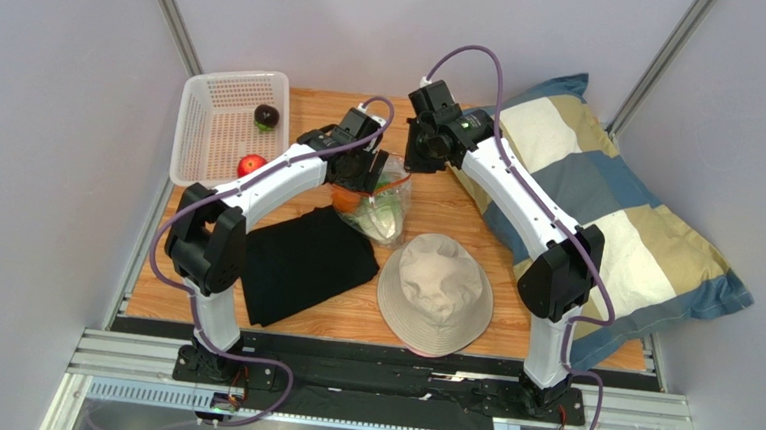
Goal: Open the zip-top bag and remove the fake food
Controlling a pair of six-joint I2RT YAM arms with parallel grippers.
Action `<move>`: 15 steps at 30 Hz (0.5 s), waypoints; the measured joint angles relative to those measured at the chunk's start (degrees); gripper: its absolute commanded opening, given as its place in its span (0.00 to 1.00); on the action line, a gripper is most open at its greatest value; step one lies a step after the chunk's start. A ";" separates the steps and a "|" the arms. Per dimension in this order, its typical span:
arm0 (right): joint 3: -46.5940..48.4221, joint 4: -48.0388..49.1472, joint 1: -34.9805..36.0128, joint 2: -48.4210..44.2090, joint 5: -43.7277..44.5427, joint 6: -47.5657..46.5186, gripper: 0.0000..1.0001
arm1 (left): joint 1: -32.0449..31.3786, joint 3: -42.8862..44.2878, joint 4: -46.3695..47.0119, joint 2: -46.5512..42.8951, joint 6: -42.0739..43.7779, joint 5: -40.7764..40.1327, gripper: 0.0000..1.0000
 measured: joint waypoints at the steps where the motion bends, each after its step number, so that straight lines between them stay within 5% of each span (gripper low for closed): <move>1: -0.17 0.15 0.00 0.00 0.00 0.09 0.00 | 0.00 -0.31 0.15 0.09 -0.20 -0.52 0.68; 5: -0.57 0.52 0.07 0.11 -0.24 0.13 0.00 | -0.04 -2.62 1.27 0.37 -0.44 -3.78 0.62; 10: -0.76 0.94 0.46 0.52 -0.61 0.13 0.00 | -0.13 -4.92 3.89 1.33 -0.33 -6.14 0.77; 15: -2.19 1.20 0.76 0.81 -0.63 0.11 0.00 | -0.20 -5.35 6.10 3.89 -0.39 -6.78 0.64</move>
